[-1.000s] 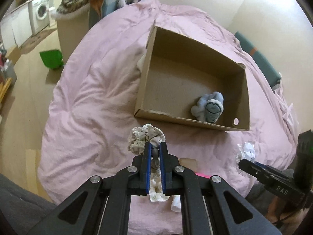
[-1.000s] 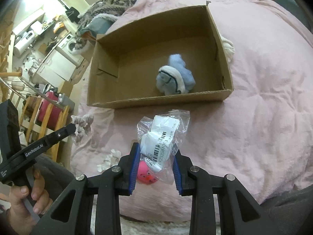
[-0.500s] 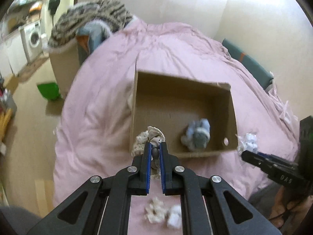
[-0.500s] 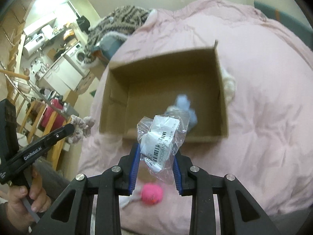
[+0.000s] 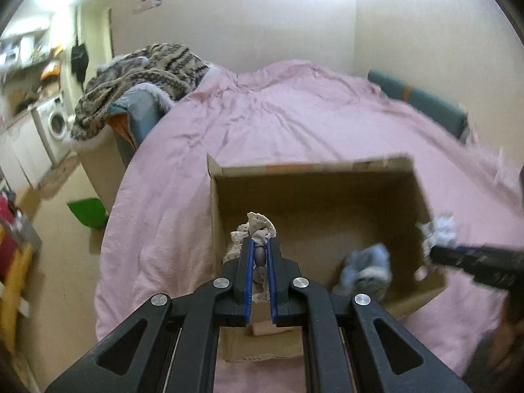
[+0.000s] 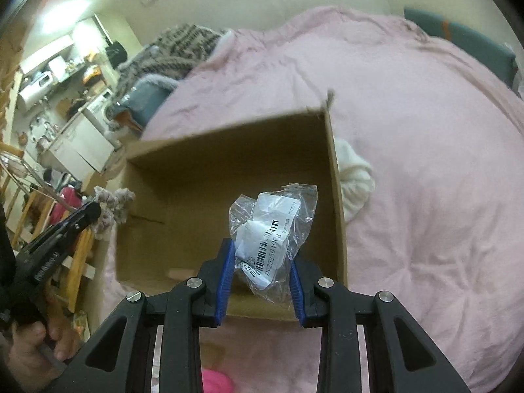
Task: Organize soft objects
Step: 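Carry the bag into the box with the right gripper while the left drops the scrunchie there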
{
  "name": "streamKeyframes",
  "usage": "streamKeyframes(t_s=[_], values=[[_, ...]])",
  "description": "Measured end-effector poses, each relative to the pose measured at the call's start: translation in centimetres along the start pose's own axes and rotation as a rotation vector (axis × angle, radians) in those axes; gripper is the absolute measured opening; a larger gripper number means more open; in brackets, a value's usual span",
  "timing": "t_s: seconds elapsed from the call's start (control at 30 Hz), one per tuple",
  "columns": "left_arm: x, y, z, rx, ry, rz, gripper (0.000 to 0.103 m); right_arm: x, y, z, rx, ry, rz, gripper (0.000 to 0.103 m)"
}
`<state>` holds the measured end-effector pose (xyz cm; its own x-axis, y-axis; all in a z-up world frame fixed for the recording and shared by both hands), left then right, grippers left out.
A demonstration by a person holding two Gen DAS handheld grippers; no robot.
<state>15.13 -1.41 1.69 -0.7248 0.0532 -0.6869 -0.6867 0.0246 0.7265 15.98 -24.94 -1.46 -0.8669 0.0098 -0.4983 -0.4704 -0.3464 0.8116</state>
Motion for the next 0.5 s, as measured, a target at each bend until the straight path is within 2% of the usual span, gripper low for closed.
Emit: streamKeyframes(t_s=[0.2, 0.5], values=[[0.8, -2.1, -0.2, 0.058, 0.019, 0.072, 0.008, 0.7, -1.7, -0.5, 0.025, -0.015, 0.047, 0.033], [1.6, -1.8, -1.1, 0.075, 0.021, 0.089, 0.008, 1.1, -3.0, 0.2, 0.043, 0.013, 0.085, 0.033]])
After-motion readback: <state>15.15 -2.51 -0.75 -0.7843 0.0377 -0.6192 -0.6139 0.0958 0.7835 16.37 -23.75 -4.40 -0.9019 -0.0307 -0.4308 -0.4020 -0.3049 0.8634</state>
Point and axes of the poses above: each gripper's, at about its wrist camera, not at the fingertips, and y roughly against the way its jaws point, z to its left, x to its underside, the point moved 2 cm from there along -y, roughly the way its jaws point, and after that the axes turned 5 degrees about z, right-handed, at the moved point
